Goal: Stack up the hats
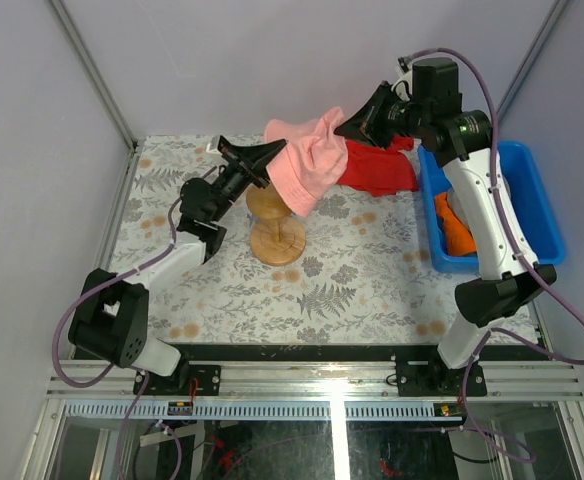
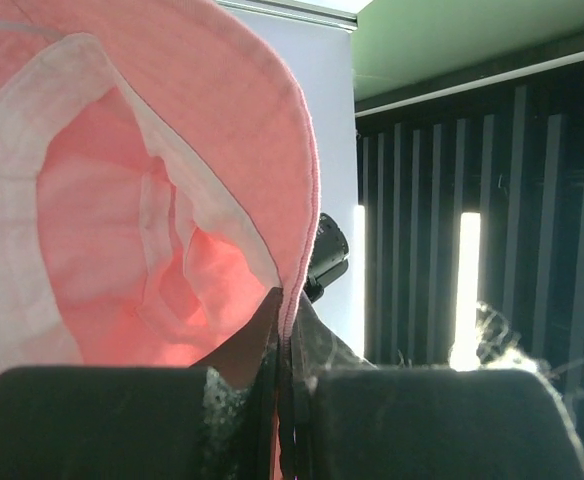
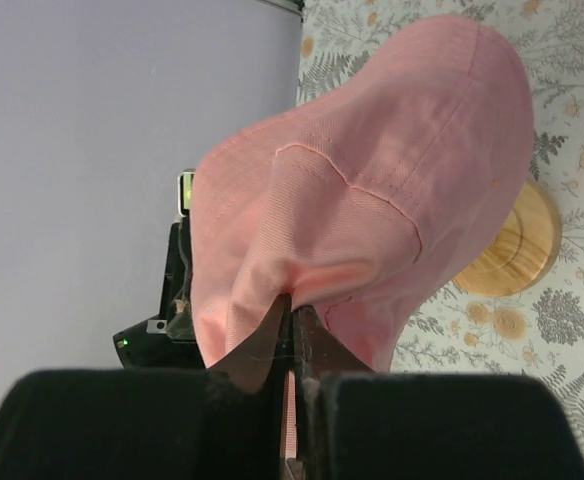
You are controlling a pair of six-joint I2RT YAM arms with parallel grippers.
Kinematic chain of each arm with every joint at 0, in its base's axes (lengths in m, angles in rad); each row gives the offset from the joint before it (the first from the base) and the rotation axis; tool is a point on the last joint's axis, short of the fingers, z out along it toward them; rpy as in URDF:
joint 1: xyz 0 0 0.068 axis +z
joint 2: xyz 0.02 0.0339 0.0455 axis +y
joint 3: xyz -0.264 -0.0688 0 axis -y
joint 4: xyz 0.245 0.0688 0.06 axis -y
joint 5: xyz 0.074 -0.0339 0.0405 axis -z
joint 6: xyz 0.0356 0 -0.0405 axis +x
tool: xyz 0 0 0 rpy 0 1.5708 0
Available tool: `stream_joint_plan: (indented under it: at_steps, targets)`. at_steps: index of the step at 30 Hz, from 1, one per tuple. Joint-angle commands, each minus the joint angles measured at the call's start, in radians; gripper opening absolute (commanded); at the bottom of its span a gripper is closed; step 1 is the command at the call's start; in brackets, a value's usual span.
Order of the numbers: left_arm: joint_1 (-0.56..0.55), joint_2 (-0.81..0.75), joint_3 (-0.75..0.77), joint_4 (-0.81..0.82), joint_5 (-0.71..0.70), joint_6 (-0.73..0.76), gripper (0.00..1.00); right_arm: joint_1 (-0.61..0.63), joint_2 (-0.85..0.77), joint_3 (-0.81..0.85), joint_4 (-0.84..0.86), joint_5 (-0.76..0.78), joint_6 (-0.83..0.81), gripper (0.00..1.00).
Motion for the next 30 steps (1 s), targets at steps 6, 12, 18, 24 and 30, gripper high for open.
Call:
stream_joint_plan:
  at_steps: [6, 12, 18, 24, 30]
  targets:
    - [0.081, -0.127, -0.144, -0.030, 0.046, 0.075, 0.00, 0.068, 0.016, -0.023, -0.032, 0.016, -0.058, 0.00]
    - [0.225, -0.218, -0.276, -0.077, 0.118, 0.115, 0.01, 0.136, 0.095, 0.025, -0.034, 0.036, -0.072, 0.00]
    - [0.323, -0.253, -0.372, -0.102, 0.204, 0.156, 0.01, 0.212, 0.177, 0.073, -0.069, 0.092, -0.114, 0.00]
    - [0.358, -0.271, -0.526, -0.079, 0.243, 0.201, 0.01, 0.275, 0.210, 0.065, -0.083, 0.139, -0.152, 0.00]
    - [0.408, -0.260, -0.664, -0.041, 0.284, 0.268, 0.01, 0.310, 0.215, 0.045, -0.083, 0.150, -0.175, 0.07]
